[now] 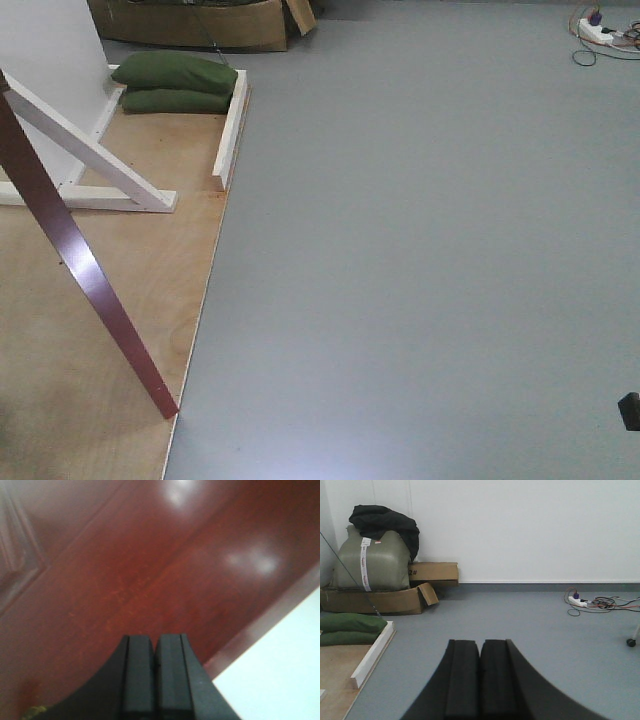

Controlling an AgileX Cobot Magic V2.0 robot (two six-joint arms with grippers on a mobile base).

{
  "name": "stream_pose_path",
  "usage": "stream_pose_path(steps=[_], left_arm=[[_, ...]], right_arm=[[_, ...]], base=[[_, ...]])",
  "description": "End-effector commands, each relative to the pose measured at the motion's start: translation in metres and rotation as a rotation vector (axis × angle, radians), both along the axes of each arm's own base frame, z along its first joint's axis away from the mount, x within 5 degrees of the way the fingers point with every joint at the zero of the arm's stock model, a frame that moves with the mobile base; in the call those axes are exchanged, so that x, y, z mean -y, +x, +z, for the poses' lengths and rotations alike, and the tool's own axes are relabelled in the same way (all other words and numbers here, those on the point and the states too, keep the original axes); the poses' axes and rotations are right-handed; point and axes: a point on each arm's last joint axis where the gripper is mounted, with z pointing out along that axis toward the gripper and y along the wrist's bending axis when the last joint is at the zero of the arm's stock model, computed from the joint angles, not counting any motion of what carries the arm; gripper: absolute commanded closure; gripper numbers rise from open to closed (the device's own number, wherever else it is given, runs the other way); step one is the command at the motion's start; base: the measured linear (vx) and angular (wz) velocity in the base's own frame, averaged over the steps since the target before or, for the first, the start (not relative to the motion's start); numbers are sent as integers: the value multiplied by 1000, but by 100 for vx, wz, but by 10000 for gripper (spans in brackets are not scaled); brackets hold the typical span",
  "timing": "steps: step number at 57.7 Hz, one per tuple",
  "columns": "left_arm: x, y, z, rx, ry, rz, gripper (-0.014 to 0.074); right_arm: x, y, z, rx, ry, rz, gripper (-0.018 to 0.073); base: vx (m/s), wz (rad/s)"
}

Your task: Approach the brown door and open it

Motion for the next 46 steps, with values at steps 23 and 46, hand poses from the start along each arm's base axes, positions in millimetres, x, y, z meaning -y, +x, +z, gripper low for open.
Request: stream_pose_path(steps=[23, 46], left_arm=[[-8, 50, 30, 97, -5, -60, 600], [21, 88, 22, 86, -12, -176, 600]], right_arm=[[0, -1, 6, 85, -17, -5, 559], [0, -1, 6, 85, -17, -5, 559]], base=[[0, 0], [0, 0]])
